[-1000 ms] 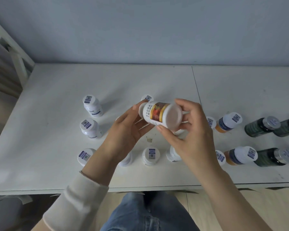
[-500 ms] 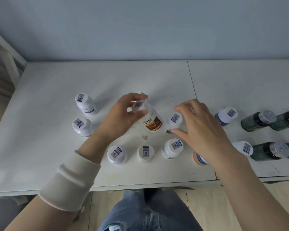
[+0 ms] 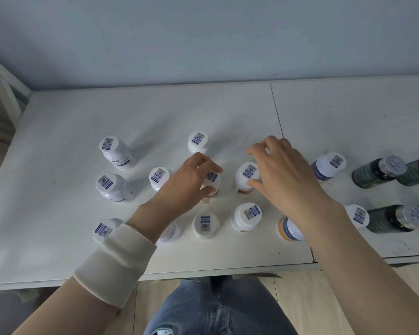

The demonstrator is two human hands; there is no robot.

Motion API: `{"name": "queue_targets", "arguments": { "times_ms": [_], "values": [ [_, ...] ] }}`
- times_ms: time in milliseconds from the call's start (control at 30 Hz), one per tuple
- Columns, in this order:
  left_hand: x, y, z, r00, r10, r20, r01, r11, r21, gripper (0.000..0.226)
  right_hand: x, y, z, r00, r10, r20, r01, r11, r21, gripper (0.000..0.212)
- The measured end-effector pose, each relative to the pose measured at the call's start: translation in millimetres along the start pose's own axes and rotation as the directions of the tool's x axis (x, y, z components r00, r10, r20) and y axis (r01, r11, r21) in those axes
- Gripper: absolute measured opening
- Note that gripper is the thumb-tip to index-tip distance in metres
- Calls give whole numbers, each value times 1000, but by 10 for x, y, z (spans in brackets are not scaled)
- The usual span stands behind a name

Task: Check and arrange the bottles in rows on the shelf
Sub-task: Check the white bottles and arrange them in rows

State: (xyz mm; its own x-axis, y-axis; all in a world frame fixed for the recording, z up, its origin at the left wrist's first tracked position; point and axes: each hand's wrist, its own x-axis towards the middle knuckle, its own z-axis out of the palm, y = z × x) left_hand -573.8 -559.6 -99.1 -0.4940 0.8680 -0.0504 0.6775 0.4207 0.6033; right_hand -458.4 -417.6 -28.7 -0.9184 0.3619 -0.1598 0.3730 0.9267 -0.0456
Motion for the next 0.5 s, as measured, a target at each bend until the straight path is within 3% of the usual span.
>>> {"name": "queue_targets", "arguments": {
  "times_ms": [133,233,300,433,500],
  "values": [
    [31,-10,-37,1000,23,15,-23,1000,1,42,59,34,12,1000,-12,15,11,1000,15,52],
    [158,42,-176,969,19,-244,-49,992,-116,34,101,75,10,1000,-10,6,10,999,43,52],
    [327,37,-245,930,-54,-365,24,996,-85,36,133,104,7,1000,-11,-24,13,997,75,49],
    [636,-91,-206,950,-275,-150,298,940,167,49,194,132,-4,999,-5,-46,13,985,171,48],
    [682,-131,-217,939,-311,-146,328,939,104,43,216,143,34,999,6,-46,7,962,271,49]
  ]
}}
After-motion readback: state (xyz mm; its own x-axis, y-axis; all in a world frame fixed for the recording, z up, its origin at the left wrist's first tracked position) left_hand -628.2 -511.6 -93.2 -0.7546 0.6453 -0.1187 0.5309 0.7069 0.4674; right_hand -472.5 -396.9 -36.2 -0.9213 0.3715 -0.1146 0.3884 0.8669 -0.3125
